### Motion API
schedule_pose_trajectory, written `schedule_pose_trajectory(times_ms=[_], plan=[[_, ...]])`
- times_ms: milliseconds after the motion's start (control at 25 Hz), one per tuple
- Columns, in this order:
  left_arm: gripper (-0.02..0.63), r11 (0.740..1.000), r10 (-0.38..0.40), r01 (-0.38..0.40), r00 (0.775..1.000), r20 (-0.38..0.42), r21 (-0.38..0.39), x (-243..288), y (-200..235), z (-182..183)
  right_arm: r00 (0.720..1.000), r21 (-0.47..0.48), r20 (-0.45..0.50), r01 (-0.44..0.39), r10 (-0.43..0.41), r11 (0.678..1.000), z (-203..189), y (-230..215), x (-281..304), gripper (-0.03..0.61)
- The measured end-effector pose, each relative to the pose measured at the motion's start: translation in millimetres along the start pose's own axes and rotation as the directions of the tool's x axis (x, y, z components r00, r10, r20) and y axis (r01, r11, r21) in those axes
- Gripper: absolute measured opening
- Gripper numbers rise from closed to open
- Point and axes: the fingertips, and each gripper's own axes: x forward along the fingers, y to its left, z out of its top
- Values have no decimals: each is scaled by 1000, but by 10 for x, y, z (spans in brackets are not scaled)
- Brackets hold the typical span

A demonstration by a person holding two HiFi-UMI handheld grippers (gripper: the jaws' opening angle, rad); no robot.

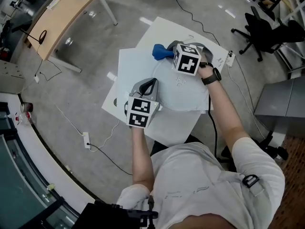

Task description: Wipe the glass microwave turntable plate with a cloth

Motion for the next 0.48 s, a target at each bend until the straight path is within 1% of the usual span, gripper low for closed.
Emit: schedule_pose_trajectory(times_ms=[120, 240, 360, 480], plan=[[-2, 1000, -26, 26, 999, 21, 4, -19, -5, 32, 996, 54, -77, 51, -46, 997, -394, -148, -149, 67], [-2, 999, -33, 32, 998, 44, 13, -53, 23, 86, 984, 120, -159, 101, -82, 988, -867, -173, -378, 67], [-2, 999, -35, 34, 997, 71, 13, -86, 81, 150, 970, 181, -226, 135, -92, 974, -1276, -57, -645, 67], [-2, 999, -42, 42, 994, 96, 7, -121, 133, 202, 961, 231, -266, 146, -82, 962, -1561, 205, -921, 67]])
